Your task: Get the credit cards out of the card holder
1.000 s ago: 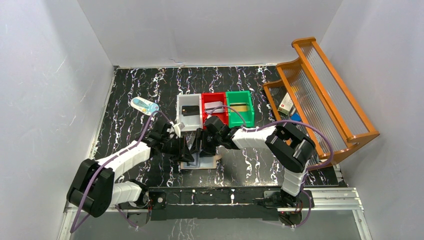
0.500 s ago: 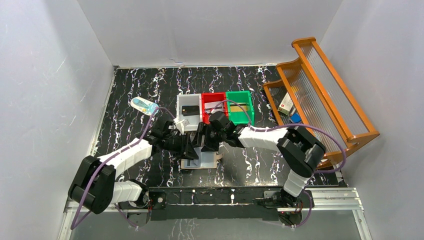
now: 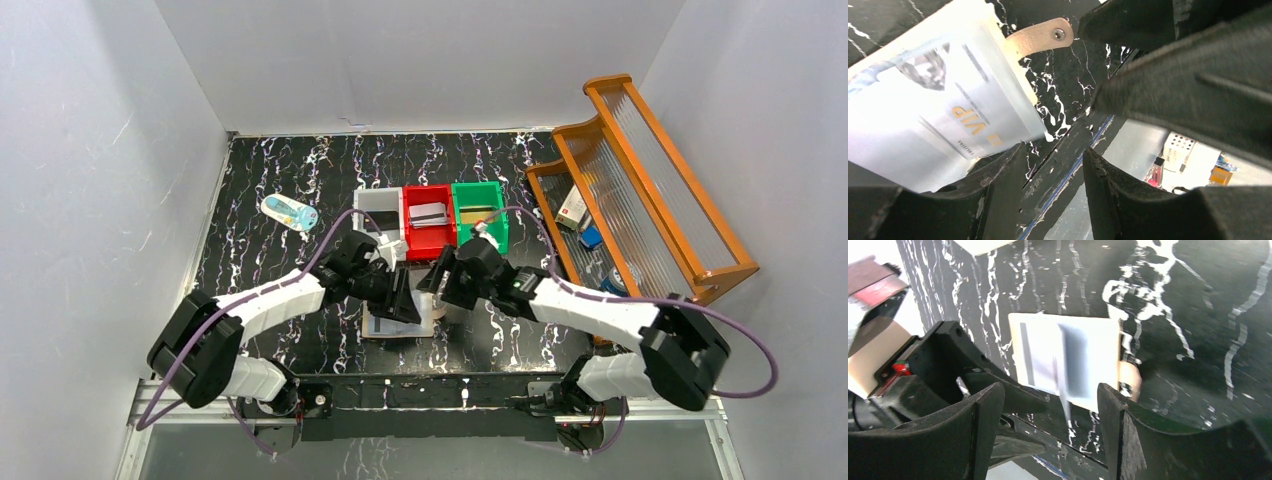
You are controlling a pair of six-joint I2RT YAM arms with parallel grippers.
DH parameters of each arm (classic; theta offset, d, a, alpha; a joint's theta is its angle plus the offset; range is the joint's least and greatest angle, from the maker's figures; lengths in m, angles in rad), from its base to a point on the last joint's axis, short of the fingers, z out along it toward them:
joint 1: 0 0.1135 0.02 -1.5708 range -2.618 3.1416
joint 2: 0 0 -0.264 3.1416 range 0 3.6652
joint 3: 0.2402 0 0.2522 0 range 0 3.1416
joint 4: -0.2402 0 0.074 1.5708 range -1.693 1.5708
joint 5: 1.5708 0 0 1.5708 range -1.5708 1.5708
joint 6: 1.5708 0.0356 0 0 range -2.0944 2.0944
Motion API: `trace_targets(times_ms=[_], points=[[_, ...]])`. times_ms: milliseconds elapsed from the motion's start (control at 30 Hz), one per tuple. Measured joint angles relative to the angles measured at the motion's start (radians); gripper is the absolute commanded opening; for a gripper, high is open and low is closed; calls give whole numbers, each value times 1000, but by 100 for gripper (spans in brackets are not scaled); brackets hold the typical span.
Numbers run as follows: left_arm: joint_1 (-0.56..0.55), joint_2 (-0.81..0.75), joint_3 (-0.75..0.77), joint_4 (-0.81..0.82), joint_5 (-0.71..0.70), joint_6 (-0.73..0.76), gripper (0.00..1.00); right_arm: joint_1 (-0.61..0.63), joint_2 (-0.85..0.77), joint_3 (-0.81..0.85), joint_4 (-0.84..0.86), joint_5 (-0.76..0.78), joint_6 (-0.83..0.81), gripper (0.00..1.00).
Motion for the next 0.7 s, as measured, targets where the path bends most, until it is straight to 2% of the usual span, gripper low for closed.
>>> trace_targets(times_ms=[200,333,500,700], points=[[-37,-115,2,-29,-161,-8,56,0,-185,-152,10,76,42,73],[-35,-249,2,-80,-303,-5,59,0,-236,-163,43,84,27,70],[-18,-264,-5,-129,-407,-8,60,0,-206,-161,105,48,2,68],[56,-225,-45,-125,-399,-53,63,2,-69,-137,132,-3,-10,63]])
